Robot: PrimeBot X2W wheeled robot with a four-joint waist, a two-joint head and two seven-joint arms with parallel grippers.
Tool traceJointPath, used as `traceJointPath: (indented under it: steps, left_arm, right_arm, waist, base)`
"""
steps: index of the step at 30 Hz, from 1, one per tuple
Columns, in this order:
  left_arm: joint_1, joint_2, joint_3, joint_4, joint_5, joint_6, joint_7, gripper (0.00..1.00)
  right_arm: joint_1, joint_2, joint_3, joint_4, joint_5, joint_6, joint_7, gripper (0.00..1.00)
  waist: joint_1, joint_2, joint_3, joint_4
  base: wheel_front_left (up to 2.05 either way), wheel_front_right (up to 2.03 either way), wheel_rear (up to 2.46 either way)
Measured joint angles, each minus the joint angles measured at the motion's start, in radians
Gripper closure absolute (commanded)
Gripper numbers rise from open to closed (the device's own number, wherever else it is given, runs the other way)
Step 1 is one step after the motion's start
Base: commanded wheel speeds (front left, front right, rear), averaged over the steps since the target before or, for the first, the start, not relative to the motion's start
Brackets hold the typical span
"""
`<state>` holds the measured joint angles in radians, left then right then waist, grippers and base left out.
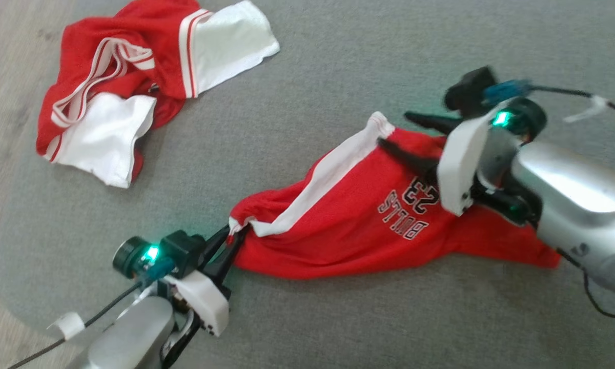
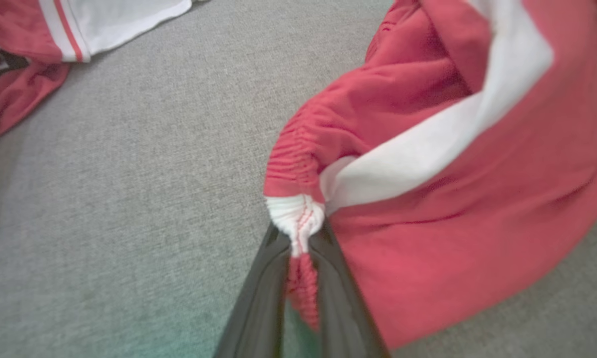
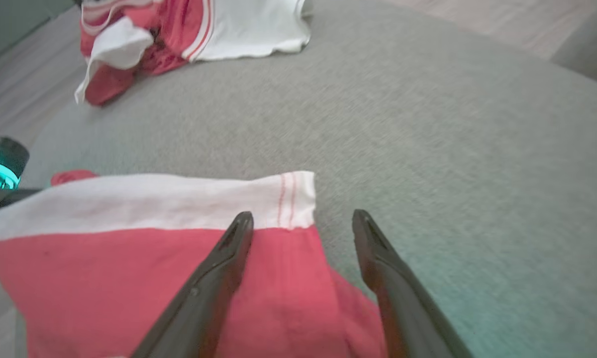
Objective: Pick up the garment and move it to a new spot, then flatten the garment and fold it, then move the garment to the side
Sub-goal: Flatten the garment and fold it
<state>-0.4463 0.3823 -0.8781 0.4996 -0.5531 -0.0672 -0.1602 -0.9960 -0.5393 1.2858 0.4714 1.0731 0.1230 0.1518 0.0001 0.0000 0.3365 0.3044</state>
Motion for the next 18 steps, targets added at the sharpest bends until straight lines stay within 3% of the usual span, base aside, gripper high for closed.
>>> traceJointPath:
  steps: [4,5,6,7,11,18]
  left_arm:
    - [-0.019,-0.015,-0.006,0.003,0.000,-0.004,-0.008,1.00]
    - [-0.021,-0.017,-0.007,0.003,0.000,-0.005,-0.008,1.00]
    - [-0.022,-0.018,-0.008,0.003,0.000,-0.005,-0.008,1.00]
    - [-0.022,-0.019,-0.008,0.003,0.000,-0.005,-0.008,1.00]
    - [-0.022,-0.015,-0.006,0.004,0.000,-0.004,-0.021,1.00]
    - [-0.050,0.026,0.042,-0.073,-0.024,-0.014,-0.049,1.00]
  right_arm:
    - [0.005,0.019,0.003,-0.028,-0.075,0.000,0.099,0.00]
    - [0.006,0.021,0.003,-0.034,-0.082,0.000,0.120,0.13]
    - [0.007,0.022,0.003,-0.038,-0.085,0.000,0.133,0.64]
    - [0.007,0.022,0.003,-0.039,-0.086,0.000,0.135,1.00]
    - [0.007,0.023,0.003,-0.050,-0.077,0.000,0.128,1.00]
    - [-0.035,0.013,0.010,-0.093,-0.048,0.000,-0.011,1.00]
  waist:
    - [0.0000,0.0000,0.020,0.019]
    - [-0.0001,0.0000,0.022,0.021]
    - [-0.0001,0.0000,0.023,0.024]
    - [-0.0001,0.0000,0.024,0.024]
    - [-0.0001,0.0000,0.019,0.015]
    - [-0.0002,0.0000,0.002,-0.054]
  base:
    - [0.00,0.00,0.00]
    - [0.00,0.00,0.00]
    - [0.00,0.00,0.00]
    - [0.00,0.00,0.00]
    - [0.00,0.00,0.00]
    - [0.00,0.00,0.00]
